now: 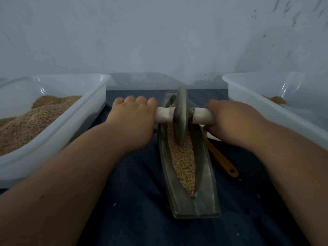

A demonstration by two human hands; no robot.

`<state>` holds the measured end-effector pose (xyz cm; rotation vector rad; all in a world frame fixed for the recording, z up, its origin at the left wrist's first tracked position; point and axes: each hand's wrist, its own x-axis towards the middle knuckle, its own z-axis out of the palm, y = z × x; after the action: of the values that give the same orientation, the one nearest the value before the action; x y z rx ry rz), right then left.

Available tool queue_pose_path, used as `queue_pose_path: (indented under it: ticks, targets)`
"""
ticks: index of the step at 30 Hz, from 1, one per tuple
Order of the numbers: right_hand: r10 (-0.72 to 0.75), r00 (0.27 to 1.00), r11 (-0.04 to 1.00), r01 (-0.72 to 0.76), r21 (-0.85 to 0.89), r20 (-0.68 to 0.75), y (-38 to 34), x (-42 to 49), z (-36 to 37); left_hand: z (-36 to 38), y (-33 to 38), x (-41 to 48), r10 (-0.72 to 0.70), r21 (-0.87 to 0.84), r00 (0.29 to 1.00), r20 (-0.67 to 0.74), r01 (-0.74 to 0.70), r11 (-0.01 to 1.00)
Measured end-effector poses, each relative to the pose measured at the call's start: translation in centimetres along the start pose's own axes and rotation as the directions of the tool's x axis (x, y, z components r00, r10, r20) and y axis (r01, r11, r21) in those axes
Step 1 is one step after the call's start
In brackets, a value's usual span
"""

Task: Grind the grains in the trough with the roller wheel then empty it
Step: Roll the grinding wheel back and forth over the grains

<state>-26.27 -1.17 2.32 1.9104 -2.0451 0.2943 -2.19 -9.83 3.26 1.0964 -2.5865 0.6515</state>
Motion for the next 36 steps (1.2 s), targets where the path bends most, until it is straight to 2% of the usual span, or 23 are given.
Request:
queue_pose_path:
  ticks: [2, 5, 8, 10, 13, 15, 17, 19, 22, 25, 28, 31, 34, 36]
  targets:
    - [-0.072, 0.993, 0.997, 0.072, 0.005, 0.09, -0.5, -0.9, -2.2, -1.2, -0.8, -0.6, 0.063, -0.117, 0.986, 0.153, -0.045, 0.992]
    - [-0.15, 0.953, 0.987, 0.159, -0.015, 0.263, -1.2, -3.0, -5.7, -3.2, -1.4, -1.7, 0.175, -0.213, 0.908, 0.381, -0.098, 0.972]
    - [-0.167, 0.907, 0.984, 0.177, 0.011, 0.386, -1.6, -4.6, -7.9, -4.4, -1.5, -2.5, 0.237, -0.239, 0.874, 0.423, -0.145, 0.96]
    - [-0.184, 0.899, 0.982, 0.185, 0.036, 0.397, -1.7, -4.7, -8.1, -4.6, -1.4, -2.5, 0.253, -0.246, 0.855, 0.453, -0.153, 0.957]
    - [-0.164, 0.916, 0.986, 0.139, 0.092, 0.367, -1.6, -3.6, -6.9, -4.4, -1.3, -2.0, 0.215, -0.264, 0.842, 0.496, -0.089, 0.96]
    - [-0.126, 0.956, 0.991, 0.111, 0.071, 0.264, -1.2, -2.7, -4.7, -3.5, -1.2, -1.3, 0.144, -0.261, 0.903, 0.406, -0.036, 0.965]
    - [-0.08, 0.994, 0.997, 0.08, 0.006, 0.076, -1.0, -1.7, -2.3, -1.9, -0.7, -0.6, 0.036, -0.168, 0.98, 0.195, -0.003, 0.986]
    - [-0.028, 0.997, 0.996, 0.022, -0.081, -0.073, -1.0, -0.8, -0.5, -0.6, 0.0, 0.0, -0.032, -0.052, 0.999, 0.011, 0.032, 0.998]
    - [0.023, 0.989, 0.993, -0.04, -0.115, -0.148, -1.0, 0.2, 0.7, 0.7, 0.2, 0.2, -0.028, 0.038, 0.999, -0.025, 0.029, 0.999]
    - [-0.007, 0.99, 0.996, -0.005, -0.086, -0.138, -0.8, 0.0, 0.5, 0.6, -0.1, -0.2, 0.01, 0.019, 1.0, 0.021, -0.011, 1.0]
    - [-0.087, 0.996, 0.996, 0.087, 0.005, -0.01, -1.0, -1.0, -1.7, -1.2, -1.0, -0.7, 0.062, -0.14, 0.983, 0.175, -0.038, 0.989]
    - [-0.134, 0.964, 0.991, 0.126, 0.05, 0.229, -1.3, -2.3, -5.0, -3.5, -1.4, -1.5, 0.17, -0.193, 0.909, 0.381, -0.102, 0.976]
    - [-0.185, 0.902, 0.982, 0.153, 0.113, 0.391, -1.4, -3.8, -7.4, -5.1, -1.1, -2.5, 0.239, -0.19, 0.863, 0.446, -0.169, 0.967]
    - [-0.193, 0.885, 0.98, 0.154, 0.127, 0.423, -1.5, -4.3, -8.1, -5.4, -1.0, -2.7, 0.267, -0.213, 0.848, 0.457, -0.187, 0.959]
